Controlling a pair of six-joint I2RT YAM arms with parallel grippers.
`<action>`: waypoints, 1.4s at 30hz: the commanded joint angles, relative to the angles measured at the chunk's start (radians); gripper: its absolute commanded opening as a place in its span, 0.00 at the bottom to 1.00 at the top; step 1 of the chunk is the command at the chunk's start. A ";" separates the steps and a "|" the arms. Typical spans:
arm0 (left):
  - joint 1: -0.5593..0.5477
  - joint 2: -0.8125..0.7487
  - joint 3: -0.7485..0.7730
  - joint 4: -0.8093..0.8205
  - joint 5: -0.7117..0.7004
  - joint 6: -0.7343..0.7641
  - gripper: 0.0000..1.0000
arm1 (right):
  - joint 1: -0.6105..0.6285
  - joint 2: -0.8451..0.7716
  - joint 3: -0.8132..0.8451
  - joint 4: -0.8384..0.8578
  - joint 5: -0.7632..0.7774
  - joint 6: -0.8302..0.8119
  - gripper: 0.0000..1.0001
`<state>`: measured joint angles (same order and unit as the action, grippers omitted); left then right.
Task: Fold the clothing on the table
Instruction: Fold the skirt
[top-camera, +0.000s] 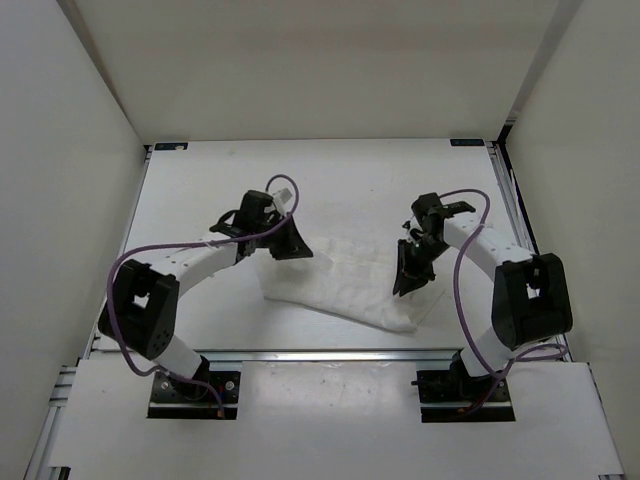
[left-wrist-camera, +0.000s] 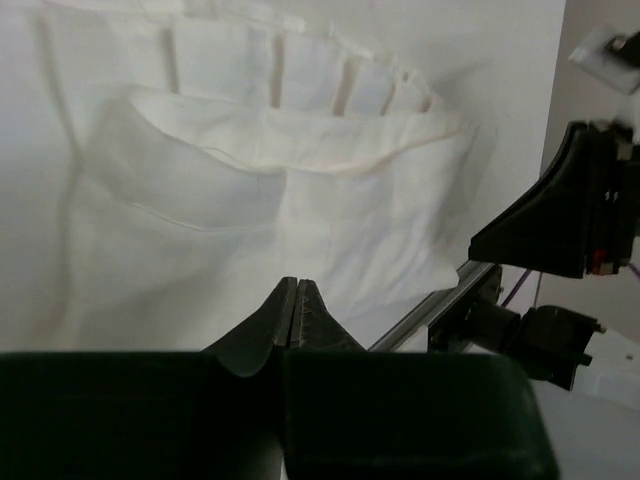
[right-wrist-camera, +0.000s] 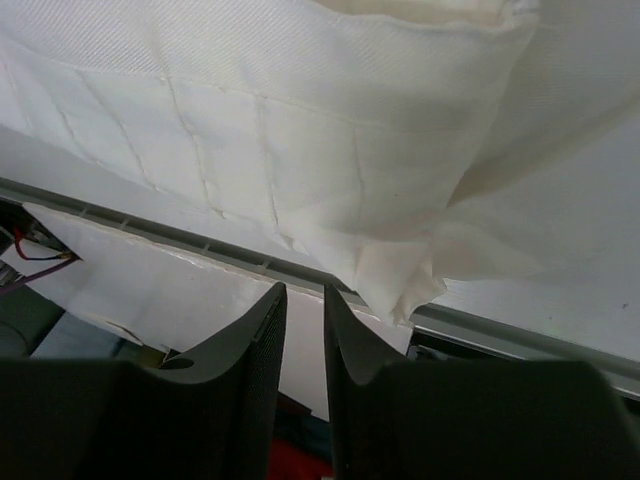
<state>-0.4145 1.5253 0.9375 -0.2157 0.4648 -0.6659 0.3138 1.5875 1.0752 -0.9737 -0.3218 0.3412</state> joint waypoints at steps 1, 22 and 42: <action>-0.062 0.044 -0.002 0.030 -0.043 -0.005 0.03 | -0.015 -0.018 -0.040 0.039 -0.071 0.021 0.26; -0.033 0.104 -0.132 -0.010 -0.284 0.046 0.01 | -0.056 0.428 0.256 0.104 -0.045 -0.086 0.25; 0.039 0.053 -0.154 -0.005 -0.247 0.040 0.01 | -0.271 0.123 0.082 0.211 -0.089 -0.105 0.67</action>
<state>-0.3870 1.6245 0.7902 -0.1944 0.2279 -0.6434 0.0895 1.7630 1.2533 -0.8112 -0.3748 0.2203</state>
